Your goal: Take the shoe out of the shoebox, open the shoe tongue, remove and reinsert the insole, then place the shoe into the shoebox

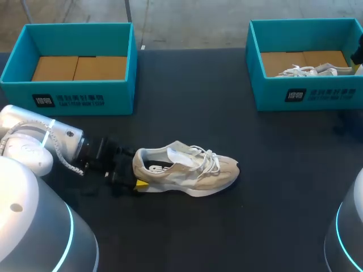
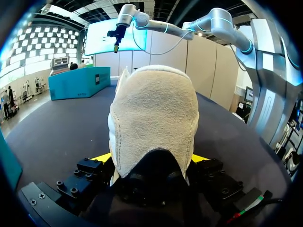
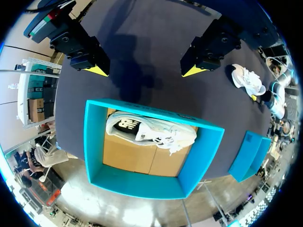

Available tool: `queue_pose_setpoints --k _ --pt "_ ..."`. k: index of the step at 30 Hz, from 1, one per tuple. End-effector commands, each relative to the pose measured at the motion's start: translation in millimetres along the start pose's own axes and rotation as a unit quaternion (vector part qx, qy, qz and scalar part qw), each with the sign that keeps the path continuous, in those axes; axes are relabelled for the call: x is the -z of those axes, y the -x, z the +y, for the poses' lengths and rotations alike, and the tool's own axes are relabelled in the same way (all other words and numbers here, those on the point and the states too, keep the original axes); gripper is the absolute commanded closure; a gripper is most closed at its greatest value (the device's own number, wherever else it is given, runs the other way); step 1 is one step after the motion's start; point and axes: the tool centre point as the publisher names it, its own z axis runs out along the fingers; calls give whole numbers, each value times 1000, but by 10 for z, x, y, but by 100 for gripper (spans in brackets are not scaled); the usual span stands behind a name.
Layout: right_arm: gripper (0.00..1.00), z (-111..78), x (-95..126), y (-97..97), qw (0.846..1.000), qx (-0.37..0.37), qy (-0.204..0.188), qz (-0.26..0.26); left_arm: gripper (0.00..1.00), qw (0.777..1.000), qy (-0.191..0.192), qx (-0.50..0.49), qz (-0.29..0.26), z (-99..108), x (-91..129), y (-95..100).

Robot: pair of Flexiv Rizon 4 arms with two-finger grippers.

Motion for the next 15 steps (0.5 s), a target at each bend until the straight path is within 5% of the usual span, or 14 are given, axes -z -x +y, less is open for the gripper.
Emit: queue_pose_setpoints --k 1,4,15 --pt "0 2 0 3 1000 0 0 1 100 1000 0 0 0 3 -16 8" --pt "0 2 0 3 1000 0 0 1 100 1000 0 0 0 3 -16 8" --pt "0 201 0 -845 995 -92 -11 -39 100 1000 0 0 0 3 -16 8"
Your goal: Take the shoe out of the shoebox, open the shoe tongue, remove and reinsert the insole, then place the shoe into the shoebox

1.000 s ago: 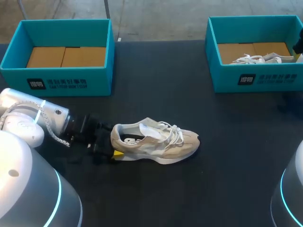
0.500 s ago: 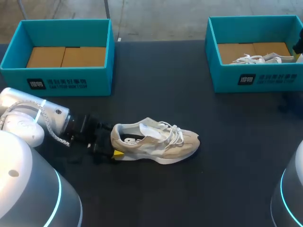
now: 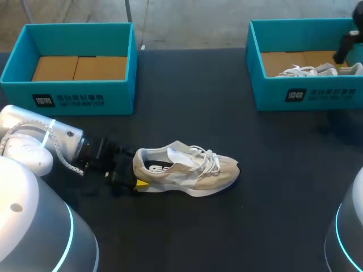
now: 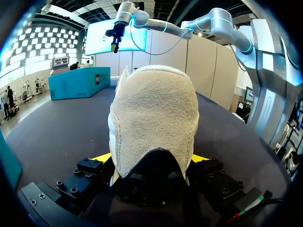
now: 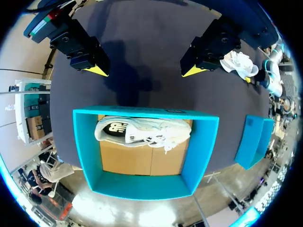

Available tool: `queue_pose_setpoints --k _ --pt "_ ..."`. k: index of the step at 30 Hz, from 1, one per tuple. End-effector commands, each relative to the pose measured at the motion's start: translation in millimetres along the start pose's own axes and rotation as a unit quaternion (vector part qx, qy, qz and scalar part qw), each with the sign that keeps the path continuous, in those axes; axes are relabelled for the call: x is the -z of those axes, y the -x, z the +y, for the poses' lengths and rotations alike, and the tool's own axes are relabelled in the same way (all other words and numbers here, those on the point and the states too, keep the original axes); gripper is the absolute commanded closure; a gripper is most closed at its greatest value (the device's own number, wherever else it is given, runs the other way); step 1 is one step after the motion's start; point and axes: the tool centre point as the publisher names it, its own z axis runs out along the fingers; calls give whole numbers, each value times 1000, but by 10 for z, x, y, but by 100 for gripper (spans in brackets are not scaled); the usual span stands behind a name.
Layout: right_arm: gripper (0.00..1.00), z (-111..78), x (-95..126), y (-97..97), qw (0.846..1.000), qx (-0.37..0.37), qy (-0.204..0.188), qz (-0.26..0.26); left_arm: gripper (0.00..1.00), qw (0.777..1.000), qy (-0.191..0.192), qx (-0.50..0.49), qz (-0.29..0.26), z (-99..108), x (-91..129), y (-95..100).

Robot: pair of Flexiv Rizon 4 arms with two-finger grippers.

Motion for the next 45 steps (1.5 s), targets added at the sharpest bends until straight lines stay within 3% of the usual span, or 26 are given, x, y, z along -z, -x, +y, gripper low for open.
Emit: queue_pose_setpoints --k 1,6,14,16,28,45 --pt "0 30 56 -364 999 -7 4 -32 100 1000 1 0 0 3 -15 7" --pt "0 -61 144 -632 999 -28 16 -35 100 1000 1 0 0 3 -15 7" --pt "0 -339 211 -998 999 -26 -10 -24 100 1000 1 0 0 3 -15 7" --pt "0 -390 201 -1087 999 -28 -11 -44 100 1000 1 0 0 3 -15 7" --pt "0 -626 -9 -1782 999 0 -43 -28 100 1000 1 0 0 3 -15 7" --pt "0 -626 -9 -1782 999 0 -43 -28 100 1000 1 0 0 3 -15 7"
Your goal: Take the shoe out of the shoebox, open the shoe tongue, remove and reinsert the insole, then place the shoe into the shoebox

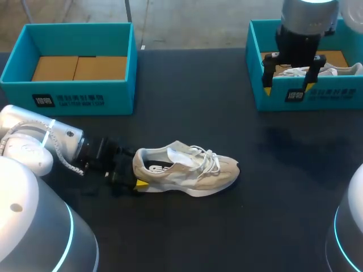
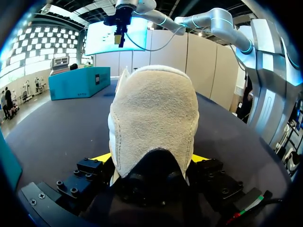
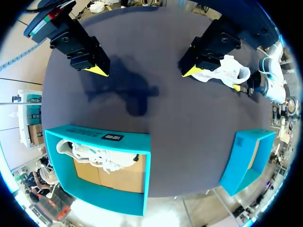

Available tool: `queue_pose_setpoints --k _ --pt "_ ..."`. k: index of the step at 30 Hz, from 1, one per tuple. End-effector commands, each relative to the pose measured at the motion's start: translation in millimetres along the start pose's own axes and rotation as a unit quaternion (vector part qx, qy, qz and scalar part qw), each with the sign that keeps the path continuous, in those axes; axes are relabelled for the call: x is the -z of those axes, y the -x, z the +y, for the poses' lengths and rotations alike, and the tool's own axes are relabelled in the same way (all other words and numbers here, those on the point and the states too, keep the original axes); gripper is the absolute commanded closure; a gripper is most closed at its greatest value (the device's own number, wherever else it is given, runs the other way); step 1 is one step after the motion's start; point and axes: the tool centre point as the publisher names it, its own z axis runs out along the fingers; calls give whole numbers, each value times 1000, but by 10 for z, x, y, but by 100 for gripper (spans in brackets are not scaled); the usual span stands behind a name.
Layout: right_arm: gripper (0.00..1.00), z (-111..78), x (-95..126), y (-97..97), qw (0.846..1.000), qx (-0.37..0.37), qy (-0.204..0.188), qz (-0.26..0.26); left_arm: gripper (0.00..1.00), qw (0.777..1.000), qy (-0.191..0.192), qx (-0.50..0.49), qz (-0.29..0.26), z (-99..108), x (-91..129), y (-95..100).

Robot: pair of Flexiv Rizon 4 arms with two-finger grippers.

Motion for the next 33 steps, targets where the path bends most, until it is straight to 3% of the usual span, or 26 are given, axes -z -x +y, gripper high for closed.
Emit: queue_pose_setpoints --k 1,6,18,26,33 --pt "0 8 -6 -6 1000 0 -1 0 100 1000 1 0 0 4 -14 8" --pt "0 8 -6 -6 1000 0 -1 0 100 1000 1 0 0 4 -14 8" --pt "0 -209 -91 -769 999 -37 -7 -19 100 1000 1 0 0 4 -14 8" --pt "0 -309 -103 -1169 997 -78 -2 -21 100 1000 1 0 0 4 -14 8" --pt "0 -441 -224 -1496 997 -71 -8 -32 100 1000 1 0 0 4 -14 8"
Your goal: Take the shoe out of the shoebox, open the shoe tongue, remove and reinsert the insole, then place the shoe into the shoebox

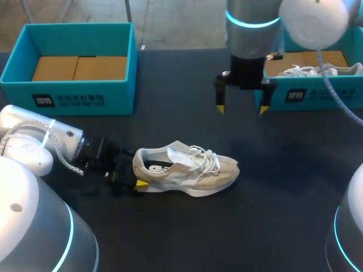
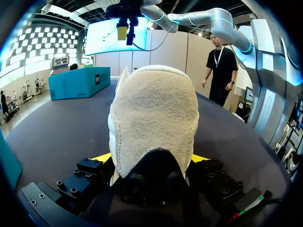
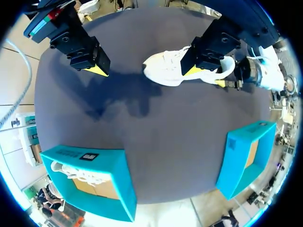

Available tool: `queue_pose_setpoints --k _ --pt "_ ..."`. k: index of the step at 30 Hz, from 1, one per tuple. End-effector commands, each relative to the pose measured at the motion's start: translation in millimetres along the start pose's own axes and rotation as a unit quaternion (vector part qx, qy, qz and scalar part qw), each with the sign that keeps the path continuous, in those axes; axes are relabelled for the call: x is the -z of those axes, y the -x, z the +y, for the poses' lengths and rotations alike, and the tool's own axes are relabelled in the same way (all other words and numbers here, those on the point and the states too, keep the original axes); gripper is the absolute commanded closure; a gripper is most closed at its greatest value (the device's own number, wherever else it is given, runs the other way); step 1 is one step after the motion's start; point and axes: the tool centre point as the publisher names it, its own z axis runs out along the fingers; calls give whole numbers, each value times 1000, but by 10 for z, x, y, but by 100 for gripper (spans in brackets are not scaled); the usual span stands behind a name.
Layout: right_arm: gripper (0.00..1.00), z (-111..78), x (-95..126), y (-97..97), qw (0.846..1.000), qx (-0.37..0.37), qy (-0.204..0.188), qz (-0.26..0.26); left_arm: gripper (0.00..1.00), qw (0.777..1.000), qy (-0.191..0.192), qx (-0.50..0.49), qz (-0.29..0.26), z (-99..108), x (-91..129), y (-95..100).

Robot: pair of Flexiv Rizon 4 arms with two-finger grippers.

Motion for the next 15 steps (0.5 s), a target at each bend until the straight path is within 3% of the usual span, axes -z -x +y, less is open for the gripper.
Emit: queue_pose_setpoints --k 1,15 --pt "0 -42 -125 -251 1000 5 -2 -23 100 1000 1 0 0 4 -14 8" --pt "0 -351 -259 -603 999 37 -1 -25 100 1000 1 0 0 4 -14 8"
